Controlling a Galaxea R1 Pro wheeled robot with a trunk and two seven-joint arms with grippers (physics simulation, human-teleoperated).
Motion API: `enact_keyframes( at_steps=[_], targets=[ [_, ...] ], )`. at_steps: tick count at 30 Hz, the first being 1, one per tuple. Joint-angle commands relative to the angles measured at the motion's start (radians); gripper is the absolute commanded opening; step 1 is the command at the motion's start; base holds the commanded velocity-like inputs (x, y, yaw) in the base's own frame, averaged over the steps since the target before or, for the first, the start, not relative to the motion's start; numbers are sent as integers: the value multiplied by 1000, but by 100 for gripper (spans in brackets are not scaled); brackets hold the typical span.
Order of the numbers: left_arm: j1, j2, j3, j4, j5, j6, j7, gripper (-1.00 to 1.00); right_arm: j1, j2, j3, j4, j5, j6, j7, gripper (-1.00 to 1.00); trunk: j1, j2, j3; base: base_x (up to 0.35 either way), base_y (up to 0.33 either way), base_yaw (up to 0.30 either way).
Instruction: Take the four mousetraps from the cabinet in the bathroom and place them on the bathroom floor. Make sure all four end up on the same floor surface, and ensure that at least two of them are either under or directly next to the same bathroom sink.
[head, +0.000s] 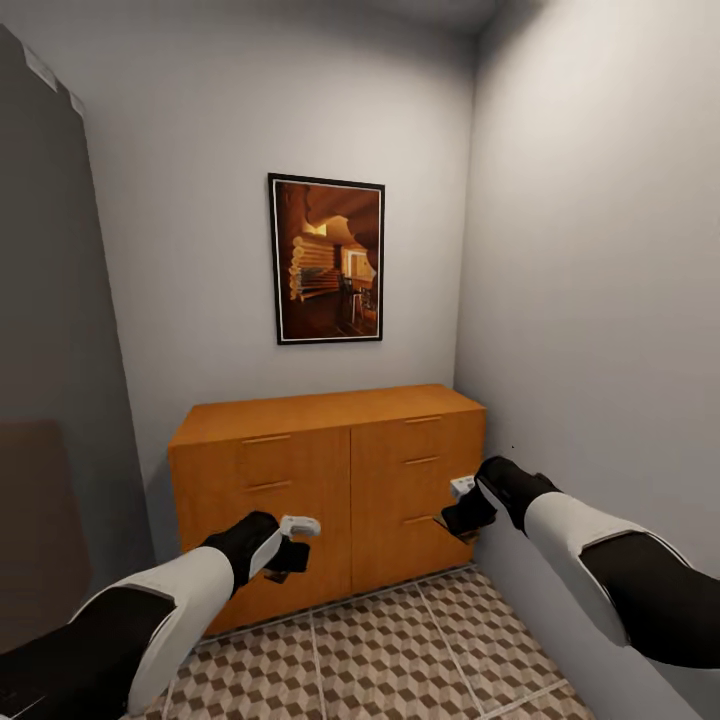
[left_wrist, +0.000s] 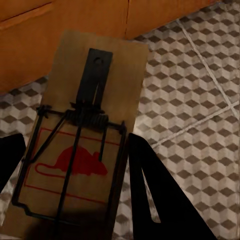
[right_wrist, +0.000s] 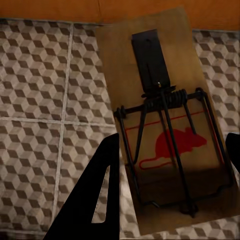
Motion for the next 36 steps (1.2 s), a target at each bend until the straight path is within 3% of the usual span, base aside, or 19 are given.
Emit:
enact_keyframes(
  at_steps=[1, 2, 4, 7, 11, 16, 23, 27, 33, 36],
  targets=[
    [2, -3, -6, 12, 34, -19, 16, -100, 7, -1, 4, -2, -2, -3, 5, -100, 0, -1, -1, 0, 0, 0],
    [6, -7, -3, 29, 81, -64, 45, -100, 23, -1, 5, -2, -17, -17, -9, -100, 0, -1, -1, 0, 0, 0],
    [10, -10, -1, 45, 142, -126, 72, -100, 47, -1, 5, -1, -39, -42, -38, -100, 0, -1, -1, 0, 0, 0],
    [13, -11, 0, 55, 193, -200, 92, -100, 85, 0, 5, -1, -70, -84, -89, -100, 0, -1, -1, 0, 0, 0],
    [37, -3, 1, 62, 228, -303, 124, -100, 183, 0, 5, -1, -129, -184, -184, -100, 0, -1, -1, 0, 0, 0],
    [83, 12, 1, 63, 248, -349, 184, -100, 237, 0, 5, 0, -148, -230, -208, -100, 0, -1, -1, 0, 0, 0],
    [129, 49, 1, 64, 371, -415, 207, -100, 255, -1, 4, 39, -155, -252, -212, -100, 0, -1, -1, 0, 0, 0],
    [140, 51, 1, 64, 397, -433, 208, -100, 256, 0, 5, 83, -155, -273, -212, -100, 0, -1, -1, 0, 0, 0],
    [180, 49, 1, 64, 403, -454, 208, -100, 267, -2, 5, 122, -152, -281, -216, -100, 0, -1, -1, 0, 0, 0],
    [211, 48, 1, 64, 399, -458, 207, -100, 312, -6, 5, 127, -151, -296, -217, -100, 0, -1, -1, 0, 0, 0]
  ],
)
